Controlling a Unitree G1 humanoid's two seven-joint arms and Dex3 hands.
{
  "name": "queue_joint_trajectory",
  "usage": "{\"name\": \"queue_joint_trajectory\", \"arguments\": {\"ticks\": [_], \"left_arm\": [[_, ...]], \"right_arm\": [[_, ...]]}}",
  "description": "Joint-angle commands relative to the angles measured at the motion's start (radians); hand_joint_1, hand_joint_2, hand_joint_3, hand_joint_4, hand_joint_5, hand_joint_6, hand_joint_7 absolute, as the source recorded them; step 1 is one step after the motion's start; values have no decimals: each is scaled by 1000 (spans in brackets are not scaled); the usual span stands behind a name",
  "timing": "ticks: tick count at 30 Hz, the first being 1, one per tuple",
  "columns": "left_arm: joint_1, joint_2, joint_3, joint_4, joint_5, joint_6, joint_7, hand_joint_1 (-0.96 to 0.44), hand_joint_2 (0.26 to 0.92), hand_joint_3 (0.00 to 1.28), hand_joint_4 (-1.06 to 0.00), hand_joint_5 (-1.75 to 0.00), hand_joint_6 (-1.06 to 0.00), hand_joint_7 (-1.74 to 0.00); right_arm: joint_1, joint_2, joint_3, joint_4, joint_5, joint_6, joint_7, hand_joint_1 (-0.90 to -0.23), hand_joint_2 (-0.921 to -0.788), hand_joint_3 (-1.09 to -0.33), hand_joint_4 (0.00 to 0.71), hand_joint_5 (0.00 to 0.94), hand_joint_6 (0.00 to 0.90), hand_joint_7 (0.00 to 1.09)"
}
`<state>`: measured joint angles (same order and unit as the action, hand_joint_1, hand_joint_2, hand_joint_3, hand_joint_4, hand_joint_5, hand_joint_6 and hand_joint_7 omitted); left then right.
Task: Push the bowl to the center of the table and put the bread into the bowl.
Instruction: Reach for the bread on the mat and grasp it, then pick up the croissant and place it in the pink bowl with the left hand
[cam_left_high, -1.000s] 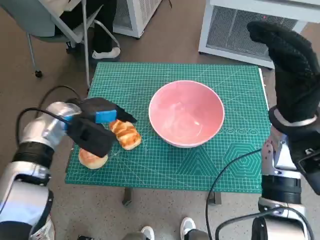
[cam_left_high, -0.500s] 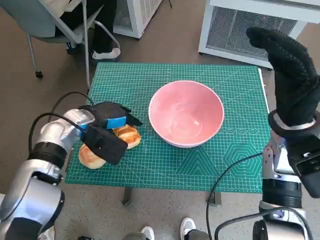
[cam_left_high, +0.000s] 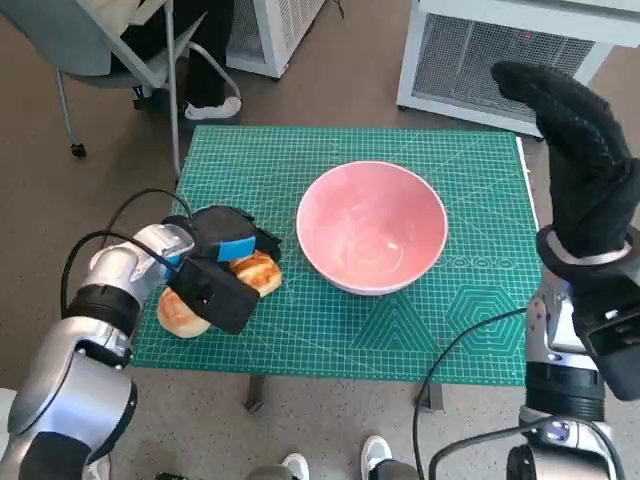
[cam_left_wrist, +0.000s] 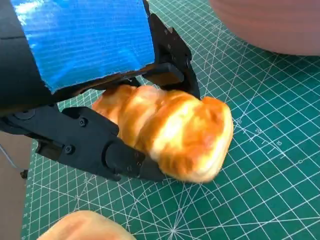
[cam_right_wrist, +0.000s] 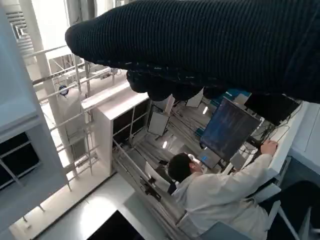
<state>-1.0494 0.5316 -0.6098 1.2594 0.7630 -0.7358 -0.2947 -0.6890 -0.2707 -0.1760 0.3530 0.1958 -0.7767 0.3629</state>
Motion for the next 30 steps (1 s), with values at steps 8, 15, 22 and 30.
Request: {"name": "queue_joint_trajectory", "arguments": {"ticks": [8, 15, 22, 30], "left_arm": [[-97, 101, 258, -54, -313, -58, -272, 1, 921, 59, -655, -1158, -680, -1156], [-163, 96, 406, -135, -498, -47, -355, 1, 920, 55, -667, -1154, -676, -1153], [-215, 42, 437, -217, -535, -49, -320, 1, 920, 52, -642, -1197, -705, -1108], [-281, -49, 355, -226, -432, -63, -249, 1, 919, 45, -647, -1169, -717, -1118]], "right_arm": [[27, -2, -2, -7, 4, 16, -13, -619, -921, -747, 313, 2, 19, 652], [24, -2, -3, 4, 5, 12, -13, -619, -921, -747, 314, 2, 19, 655], [15, -1, -3, 13, 9, 12, -11, -618, -921, -747, 314, 2, 19, 658], [8, 10, 6, 8, 1, 18, -19, -615, -921, -747, 314, 2, 17, 659]]}}
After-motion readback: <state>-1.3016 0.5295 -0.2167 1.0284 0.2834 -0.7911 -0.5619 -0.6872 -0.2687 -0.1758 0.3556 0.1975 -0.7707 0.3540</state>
